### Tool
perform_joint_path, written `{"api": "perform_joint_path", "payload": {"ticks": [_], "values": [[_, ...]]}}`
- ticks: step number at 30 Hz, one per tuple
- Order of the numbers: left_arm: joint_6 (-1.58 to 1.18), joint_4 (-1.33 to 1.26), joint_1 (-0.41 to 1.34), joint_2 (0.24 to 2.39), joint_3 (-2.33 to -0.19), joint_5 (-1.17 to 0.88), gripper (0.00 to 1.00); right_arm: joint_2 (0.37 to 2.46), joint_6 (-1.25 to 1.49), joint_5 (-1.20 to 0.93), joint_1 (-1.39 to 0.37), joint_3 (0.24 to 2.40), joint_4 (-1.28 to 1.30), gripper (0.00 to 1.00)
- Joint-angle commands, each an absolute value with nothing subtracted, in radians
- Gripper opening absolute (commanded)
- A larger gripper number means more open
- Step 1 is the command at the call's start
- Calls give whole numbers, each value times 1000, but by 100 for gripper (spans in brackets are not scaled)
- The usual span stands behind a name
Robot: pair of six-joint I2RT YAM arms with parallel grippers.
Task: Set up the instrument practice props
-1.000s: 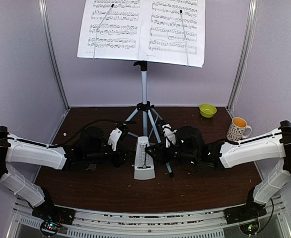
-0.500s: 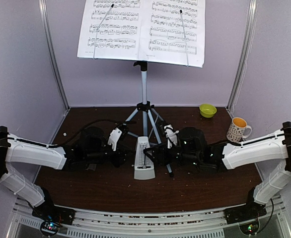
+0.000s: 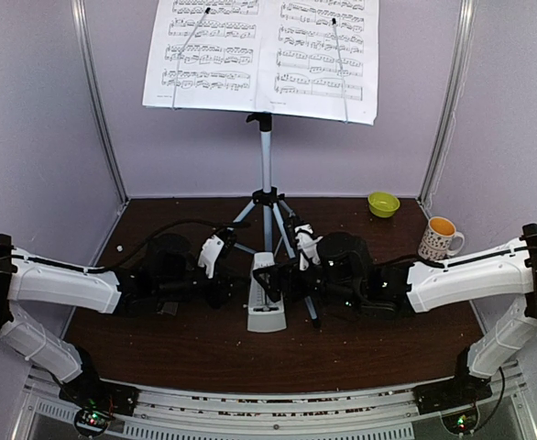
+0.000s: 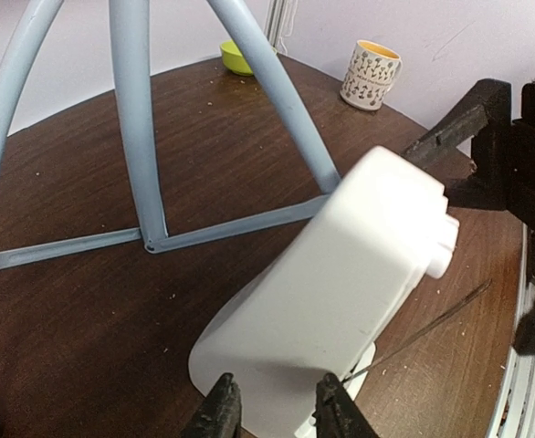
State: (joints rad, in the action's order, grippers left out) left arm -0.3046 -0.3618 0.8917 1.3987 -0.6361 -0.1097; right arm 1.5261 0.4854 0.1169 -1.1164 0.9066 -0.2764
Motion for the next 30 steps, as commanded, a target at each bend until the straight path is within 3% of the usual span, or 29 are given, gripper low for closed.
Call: {"api": "perform_joint_path", "payload": {"ticks": [1, 12, 21, 30], "values": [[-298, -376, 889, 1371, -642, -98, 29, 1522, 506, 234, -1116, 911, -206, 83], [-290, -332, 879, 1311, -635, -75, 30, 1393, 504, 263, -1033, 761, -159, 77], [-347, -314, 753, 1181, -558, -91, 30, 1332, 496, 206, -933, 652, -151, 76], [-386, -148, 580, 1029, -541, -45, 31, 1177, 482, 57, -852, 584, -203, 84]]}}
